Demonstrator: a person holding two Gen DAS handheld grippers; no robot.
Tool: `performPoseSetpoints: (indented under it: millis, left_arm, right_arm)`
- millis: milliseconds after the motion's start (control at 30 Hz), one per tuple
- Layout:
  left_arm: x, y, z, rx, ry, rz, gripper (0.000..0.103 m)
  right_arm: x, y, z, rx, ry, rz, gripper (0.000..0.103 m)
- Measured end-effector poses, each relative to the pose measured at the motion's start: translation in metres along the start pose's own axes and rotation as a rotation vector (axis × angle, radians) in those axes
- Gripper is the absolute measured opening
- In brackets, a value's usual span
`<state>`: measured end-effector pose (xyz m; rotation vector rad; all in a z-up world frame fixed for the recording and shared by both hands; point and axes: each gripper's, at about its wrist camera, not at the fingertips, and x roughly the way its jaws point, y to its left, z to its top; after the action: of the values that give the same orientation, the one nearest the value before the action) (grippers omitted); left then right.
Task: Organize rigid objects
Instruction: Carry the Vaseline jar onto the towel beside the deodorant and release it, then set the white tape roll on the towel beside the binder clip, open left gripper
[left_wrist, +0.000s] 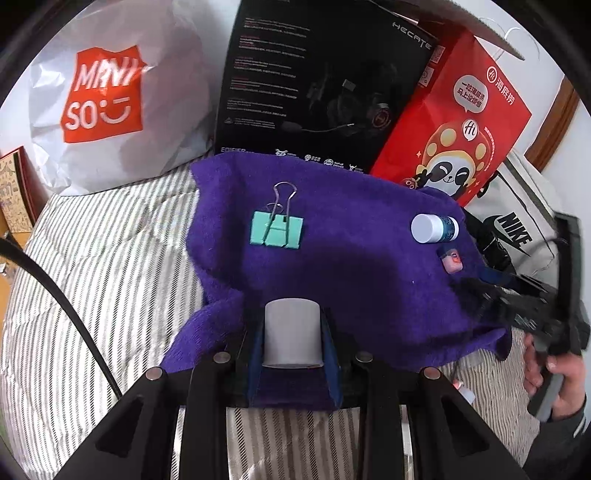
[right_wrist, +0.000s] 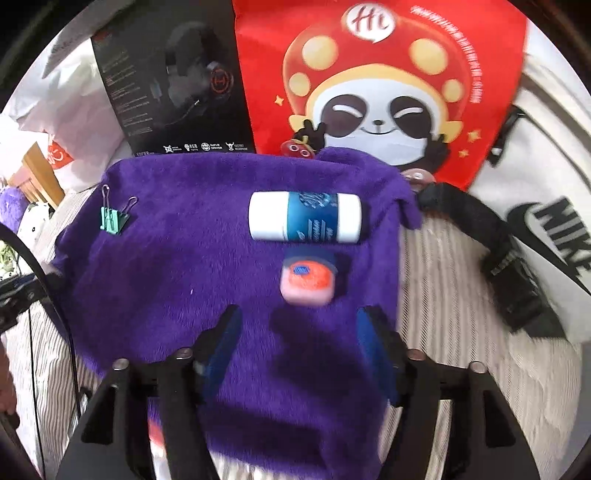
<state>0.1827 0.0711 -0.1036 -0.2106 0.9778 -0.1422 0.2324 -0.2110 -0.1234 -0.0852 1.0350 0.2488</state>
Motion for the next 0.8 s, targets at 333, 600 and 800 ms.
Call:
performPoseSetpoints:
  millis: [333, 600, 800]
  left_arm:
    - [0.039, -0.012, 0.018, 0.022, -0.003, 0.055, 0.027]
    - [0.049, -0.008, 0.025, 0.027, -0.014, 0.107, 0.027]
    - [0.056, -0.015, 0.025, 0.086, 0.006, 0.175, 0.027]
  right_arm:
    - [-0.056, -0.004, -0.048, 0.105, -0.03, 0.158, 0.071]
    - [-0.076, 0.008, -0.079, 0.107, -0.006, 0.179, 0.071]
    - [-0.083, 0.01, -0.087, 0.11, 0.013, 0.201, 0.071]
